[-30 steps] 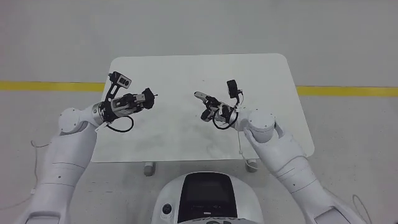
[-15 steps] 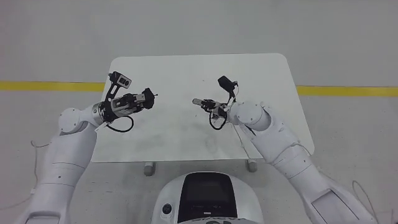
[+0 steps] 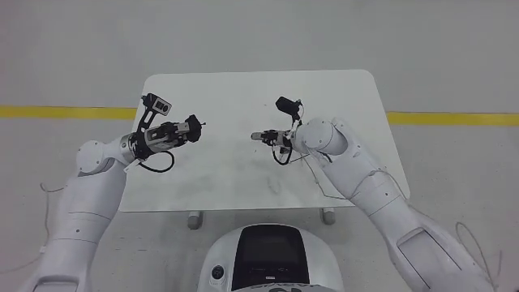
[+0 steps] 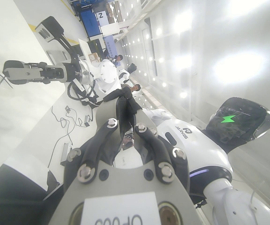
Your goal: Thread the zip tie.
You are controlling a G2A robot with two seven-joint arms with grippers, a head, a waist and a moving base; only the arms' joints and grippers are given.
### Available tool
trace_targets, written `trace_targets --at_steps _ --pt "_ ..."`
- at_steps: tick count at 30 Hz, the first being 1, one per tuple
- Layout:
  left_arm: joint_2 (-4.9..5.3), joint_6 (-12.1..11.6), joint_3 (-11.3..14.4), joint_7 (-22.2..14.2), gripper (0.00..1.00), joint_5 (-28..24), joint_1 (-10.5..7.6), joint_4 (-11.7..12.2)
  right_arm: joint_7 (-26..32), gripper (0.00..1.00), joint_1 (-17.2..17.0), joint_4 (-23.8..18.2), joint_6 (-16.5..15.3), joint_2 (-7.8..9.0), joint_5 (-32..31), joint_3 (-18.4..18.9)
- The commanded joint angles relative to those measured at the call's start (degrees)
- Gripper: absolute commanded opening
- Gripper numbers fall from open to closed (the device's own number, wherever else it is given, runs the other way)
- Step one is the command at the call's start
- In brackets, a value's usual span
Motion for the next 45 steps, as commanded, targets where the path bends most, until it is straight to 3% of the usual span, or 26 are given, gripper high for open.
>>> trace_targets --at_steps 1,6,11,19,29,39,45 --pt "0.0 0.0 0.0 0.0 0.0 0.0 0.0 0.0 -0.7 1.0 -0.5 -0.5 -0.4 0.02 0.1 0.1" --pt "0.0 0.0 0.0 0.0 0.0 0.0 0.0 0.0 0.9 1.0 -0.5 0.1 0.0 0.08 -2.8 1.0" --pt "0.0 0.0 0.0 0.0 0.0 0.0 0.0 0.0 3.4 1.0 0.1 2.6 0.0 -1.09 -7.8 2.0" --pt "0.0 0.0 0.0 0.0 0.0 0.0 0.0 0.0 10.0 1.0 0.1 4.2 0.0 -4.71 -16.3 5.8" --pt "0.0 0.0 0.0 0.0 0.0 0.0 0.0 0.0 26.4 1.0 -3.1 -0.5 0.0 -9.24 -29.2 14.9" --pt "0.0 0.0 0.0 0.0 0.0 0.0 0.0 0.0 24.7 1.0 -4.4 -1.3 0.0 -9.23 -28.3 15.8" --pt "0.0 0.0 0.0 0.0 0.0 0.0 0.0 0.0 24.9 1.0 -4.6 0.1 0.0 -10.07 -33.3 17.4"
